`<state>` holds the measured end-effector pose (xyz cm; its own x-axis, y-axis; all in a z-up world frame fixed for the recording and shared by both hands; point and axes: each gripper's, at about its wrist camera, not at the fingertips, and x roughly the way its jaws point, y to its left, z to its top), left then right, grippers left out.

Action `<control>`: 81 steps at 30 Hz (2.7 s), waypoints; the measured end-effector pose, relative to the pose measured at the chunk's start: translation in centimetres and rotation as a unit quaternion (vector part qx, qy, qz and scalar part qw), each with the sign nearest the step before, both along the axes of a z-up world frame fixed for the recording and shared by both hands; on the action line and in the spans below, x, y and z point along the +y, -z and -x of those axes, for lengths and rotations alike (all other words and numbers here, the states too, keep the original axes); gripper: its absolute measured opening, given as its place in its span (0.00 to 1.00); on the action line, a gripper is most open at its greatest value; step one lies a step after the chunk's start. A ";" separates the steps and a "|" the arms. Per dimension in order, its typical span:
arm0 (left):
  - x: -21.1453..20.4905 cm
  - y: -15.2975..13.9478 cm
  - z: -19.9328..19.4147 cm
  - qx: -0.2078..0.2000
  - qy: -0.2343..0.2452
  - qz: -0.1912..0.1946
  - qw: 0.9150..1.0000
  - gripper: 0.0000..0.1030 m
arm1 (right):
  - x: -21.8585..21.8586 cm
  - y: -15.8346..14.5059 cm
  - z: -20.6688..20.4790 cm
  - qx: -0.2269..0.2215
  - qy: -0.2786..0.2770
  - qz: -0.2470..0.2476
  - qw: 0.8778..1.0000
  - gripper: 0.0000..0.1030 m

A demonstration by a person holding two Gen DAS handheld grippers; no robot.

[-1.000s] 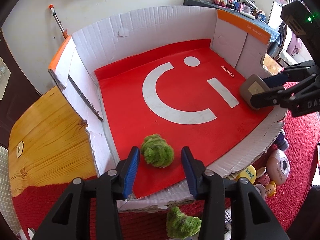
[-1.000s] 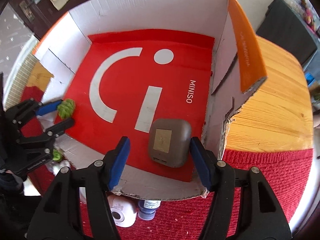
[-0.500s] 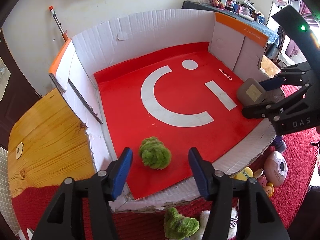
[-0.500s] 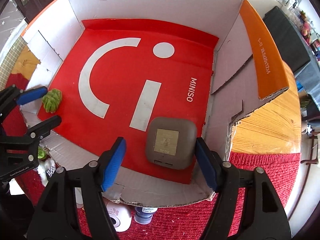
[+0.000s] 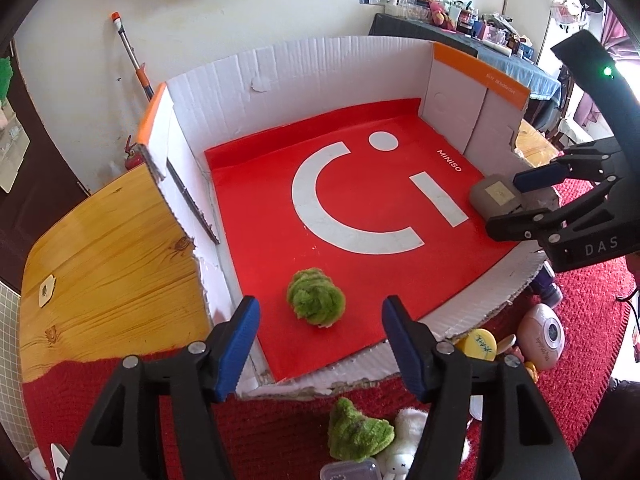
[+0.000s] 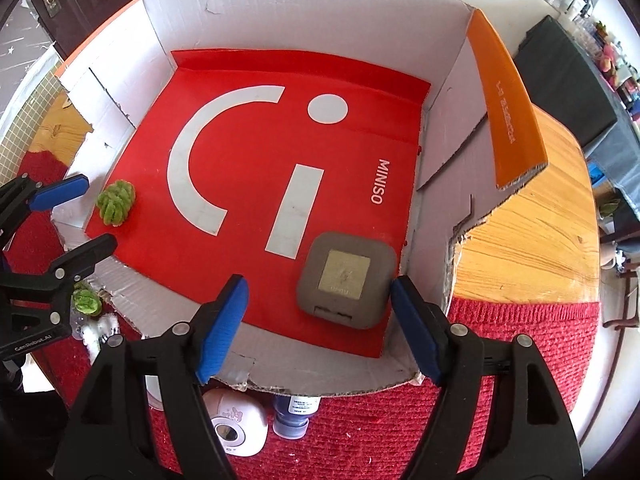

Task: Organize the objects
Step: 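Withdraw both tools from the box back over the table, then move the left tool to the clear plastic container while the right tool approaches the white round device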

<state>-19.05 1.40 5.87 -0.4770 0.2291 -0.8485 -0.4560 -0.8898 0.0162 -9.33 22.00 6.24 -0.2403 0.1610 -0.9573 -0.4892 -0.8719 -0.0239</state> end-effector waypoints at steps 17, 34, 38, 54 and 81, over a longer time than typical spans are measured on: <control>-1.7 -3.0 -4.9 0.049 -0.040 -0.058 0.996 0.72 | -6.5 -5.4 -4.6 0.116 -0.022 -0.028 0.993 0.75; -3.5 -4.1 -13.4 0.150 -0.113 -0.088 0.978 0.92 | -10.7 -6.1 -11.5 0.247 0.001 -0.140 0.959 0.84; -3.8 -3.1 -14.6 0.152 -0.128 -0.086 0.976 0.95 | -11.3 -4.8 -12.8 0.255 0.017 -0.145 0.956 0.84; -4.1 0.7 -15.7 0.123 -0.159 -0.091 0.975 0.96 | -9.7 0.8 -14.2 0.240 0.075 -0.104 0.962 0.85; -6.6 3.4 -12.0 0.058 -0.174 -0.061 0.981 0.96 | -9.3 3.2 -11.1 0.217 0.068 -0.062 0.972 0.85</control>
<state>-7.03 -5.22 2.46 -0.6354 0.1313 -0.7610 -0.1259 -0.9899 -0.0657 1.79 12.72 3.07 -0.5850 0.3276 -0.7420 -0.5868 -0.8024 0.1084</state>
